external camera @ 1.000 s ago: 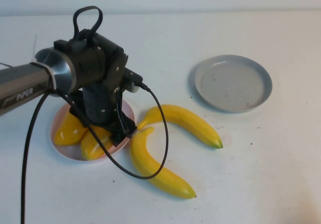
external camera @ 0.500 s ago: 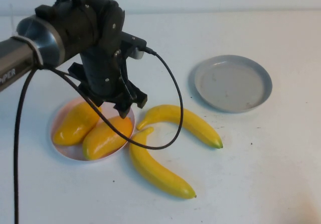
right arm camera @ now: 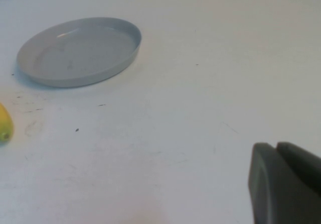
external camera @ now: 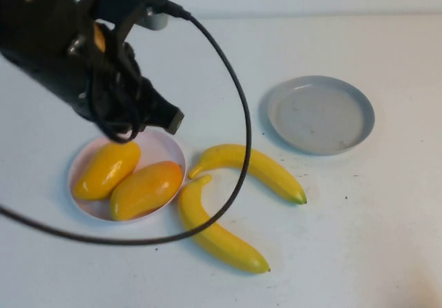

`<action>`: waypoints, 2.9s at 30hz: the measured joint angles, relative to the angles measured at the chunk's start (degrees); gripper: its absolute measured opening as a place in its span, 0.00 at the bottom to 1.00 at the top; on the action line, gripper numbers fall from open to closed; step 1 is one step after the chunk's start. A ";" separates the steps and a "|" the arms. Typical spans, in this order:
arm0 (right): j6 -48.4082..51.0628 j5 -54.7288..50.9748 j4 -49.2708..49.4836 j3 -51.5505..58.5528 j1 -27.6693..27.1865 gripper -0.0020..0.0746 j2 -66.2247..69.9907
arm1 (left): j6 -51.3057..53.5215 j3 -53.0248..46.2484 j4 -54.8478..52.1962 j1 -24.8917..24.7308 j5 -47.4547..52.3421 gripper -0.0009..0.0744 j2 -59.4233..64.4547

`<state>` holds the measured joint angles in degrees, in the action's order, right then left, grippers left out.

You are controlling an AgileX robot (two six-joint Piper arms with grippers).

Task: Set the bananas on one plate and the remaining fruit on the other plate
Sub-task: Put another type of fruit in the right plate

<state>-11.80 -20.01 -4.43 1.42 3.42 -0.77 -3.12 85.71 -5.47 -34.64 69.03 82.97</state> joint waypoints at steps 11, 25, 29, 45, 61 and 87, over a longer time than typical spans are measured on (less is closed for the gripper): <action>0.00 0.00 0.00 0.00 0.00 0.00 0.00 | -4.24 -31.58 -0.77 -0.36 -18.51 0.02 -28.33; 0.00 0.00 0.00 0.00 0.00 0.00 0.00 | -10.85 -40.86 -8.08 -0.36 -23.96 0.02 -37.66; 0.00 0.00 0.00 0.00 0.00 0.00 0.00 | -9.62 -45.80 -9.26 -0.36 -35.81 0.02 -41.06; 0.00 0.00 0.00 0.00 0.00 0.00 0.00 | -1.41 -80.63 -1.45 24.49 -69.81 0.01 -76.27; 0.00 0.00 0.00 0.00 0.00 0.00 0.00 | -1.21 -87.11 -0.59 26.03 -56.34 0.01 -83.56; 0.00 0.00 0.00 0.00 0.00 0.00 0.00 | -1.08 -87.14 -0.59 26.03 -47.44 0.01 -83.59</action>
<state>-11.80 -20.01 -4.43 1.42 3.42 -0.77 -4.20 -1.44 -6.07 -8.61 21.59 -0.62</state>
